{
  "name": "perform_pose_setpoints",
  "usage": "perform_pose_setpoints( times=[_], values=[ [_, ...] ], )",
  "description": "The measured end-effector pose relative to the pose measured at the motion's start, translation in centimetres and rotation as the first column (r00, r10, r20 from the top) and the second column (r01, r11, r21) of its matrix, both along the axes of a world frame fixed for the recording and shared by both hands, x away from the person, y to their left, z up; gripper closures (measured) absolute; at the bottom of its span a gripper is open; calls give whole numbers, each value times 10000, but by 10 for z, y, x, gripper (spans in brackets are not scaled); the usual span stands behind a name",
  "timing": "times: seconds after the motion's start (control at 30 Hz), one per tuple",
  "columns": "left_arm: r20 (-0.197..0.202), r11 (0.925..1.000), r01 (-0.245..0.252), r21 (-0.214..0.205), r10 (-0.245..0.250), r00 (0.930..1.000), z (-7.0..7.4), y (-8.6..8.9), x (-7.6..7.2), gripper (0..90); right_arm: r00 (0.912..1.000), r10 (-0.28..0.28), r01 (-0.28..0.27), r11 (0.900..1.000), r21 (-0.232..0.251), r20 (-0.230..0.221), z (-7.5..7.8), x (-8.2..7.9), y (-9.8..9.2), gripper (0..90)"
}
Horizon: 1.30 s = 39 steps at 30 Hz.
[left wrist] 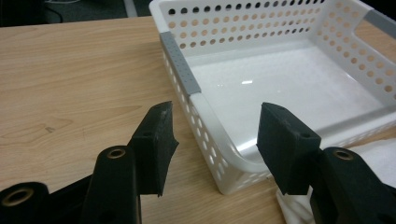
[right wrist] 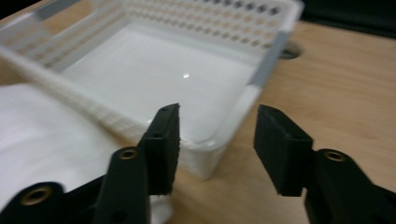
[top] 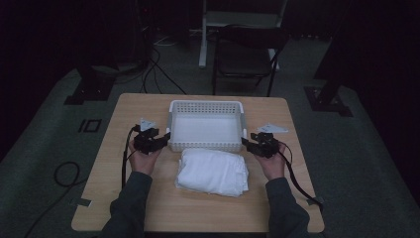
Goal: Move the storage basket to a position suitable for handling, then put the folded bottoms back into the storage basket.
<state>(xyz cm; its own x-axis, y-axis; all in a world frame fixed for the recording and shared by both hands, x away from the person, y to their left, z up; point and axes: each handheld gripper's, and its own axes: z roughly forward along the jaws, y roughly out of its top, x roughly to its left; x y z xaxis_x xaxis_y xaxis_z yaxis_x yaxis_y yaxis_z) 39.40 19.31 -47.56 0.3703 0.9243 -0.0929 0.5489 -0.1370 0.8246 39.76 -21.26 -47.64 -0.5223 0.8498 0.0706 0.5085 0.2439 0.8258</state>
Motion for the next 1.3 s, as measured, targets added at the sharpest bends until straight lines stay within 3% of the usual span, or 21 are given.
perform_pose_setpoints(
  times=[0.27,0.43,0.57,0.93,0.97,1.3],
  values=[
    [79,9991,420,-8,-420,9991,4,-8,-12,448,9994,282,-285,9995,-166,-188,1,-13,5,471],
    [145,9974,710,82,-711,9974,3,-14,-22,421,9995,219,-221,9997,-109,-208,3,-27,5,351],
    [-40,9962,863,96,-863,9963,-4,-19,-26,414,9995,204,-214,9988,-435,-229,0,-34,7,299],
    [-187,9938,1104,-138,-1107,9937,-9,-26,-36,413,9981,502,-518,9976,-453,-359,-8,-46,9,248],
    [-346,9921,1209,-334,-1221,9919,-9,-27,-37,412,9978,487,-506,9978,-432,-442,-10,-47,8,246],
    [-371,9872,1548,-389,-1562,9870,-9,-39,-45,400,9962,556,-581,9977,-355,-667,-17,-54,11,234]
  ],
)
